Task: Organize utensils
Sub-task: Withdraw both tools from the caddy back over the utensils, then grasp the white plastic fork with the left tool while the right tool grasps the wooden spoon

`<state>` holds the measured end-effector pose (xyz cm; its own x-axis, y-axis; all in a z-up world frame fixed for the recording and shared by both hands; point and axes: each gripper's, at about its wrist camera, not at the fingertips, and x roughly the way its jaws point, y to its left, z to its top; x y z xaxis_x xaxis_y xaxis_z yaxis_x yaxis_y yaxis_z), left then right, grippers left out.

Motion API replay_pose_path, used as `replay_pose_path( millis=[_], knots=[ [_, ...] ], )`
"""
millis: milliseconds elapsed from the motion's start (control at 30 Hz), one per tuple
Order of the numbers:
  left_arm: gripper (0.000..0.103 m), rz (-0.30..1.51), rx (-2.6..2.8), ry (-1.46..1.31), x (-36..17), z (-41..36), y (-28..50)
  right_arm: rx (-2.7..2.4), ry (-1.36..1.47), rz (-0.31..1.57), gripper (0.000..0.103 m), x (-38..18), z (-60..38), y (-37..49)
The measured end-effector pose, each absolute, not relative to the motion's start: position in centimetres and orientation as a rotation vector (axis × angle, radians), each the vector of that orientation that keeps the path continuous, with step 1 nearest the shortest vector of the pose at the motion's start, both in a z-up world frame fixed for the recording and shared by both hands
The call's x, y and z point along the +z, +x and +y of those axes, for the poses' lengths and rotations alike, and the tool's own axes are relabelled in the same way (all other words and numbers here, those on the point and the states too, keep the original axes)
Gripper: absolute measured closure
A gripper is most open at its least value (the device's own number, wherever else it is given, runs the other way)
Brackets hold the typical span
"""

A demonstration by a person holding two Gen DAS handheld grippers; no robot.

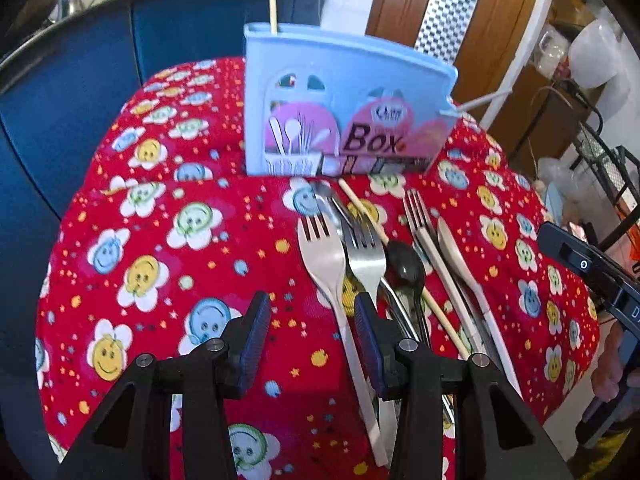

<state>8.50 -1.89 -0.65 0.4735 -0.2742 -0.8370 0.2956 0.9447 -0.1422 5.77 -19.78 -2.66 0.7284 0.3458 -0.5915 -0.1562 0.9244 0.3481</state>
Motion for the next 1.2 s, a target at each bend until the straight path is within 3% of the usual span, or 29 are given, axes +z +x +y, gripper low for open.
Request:
replay_pose_path(
  millis=[733, 900, 1200],
  knots=[
    [0.073, 1.137, -0.357, 0.18, -1.4, -4.5, 10.2, 0.295, 0.279, 0.762, 0.069, -3.5, -19.5, 6.1],
    [0.095, 1.132, -0.361, 0.141, -1.4, -3.7, 10.2, 0.296, 0.275, 0.791, 0.069, -3.6, -19.0, 6.4],
    [0.098, 1.053, -0.395, -0.02, -1.4, -0.1, 9.1, 0.279, 0.241, 0.836, 0.069, -3.2, -18.1, 6.3]
  ],
)
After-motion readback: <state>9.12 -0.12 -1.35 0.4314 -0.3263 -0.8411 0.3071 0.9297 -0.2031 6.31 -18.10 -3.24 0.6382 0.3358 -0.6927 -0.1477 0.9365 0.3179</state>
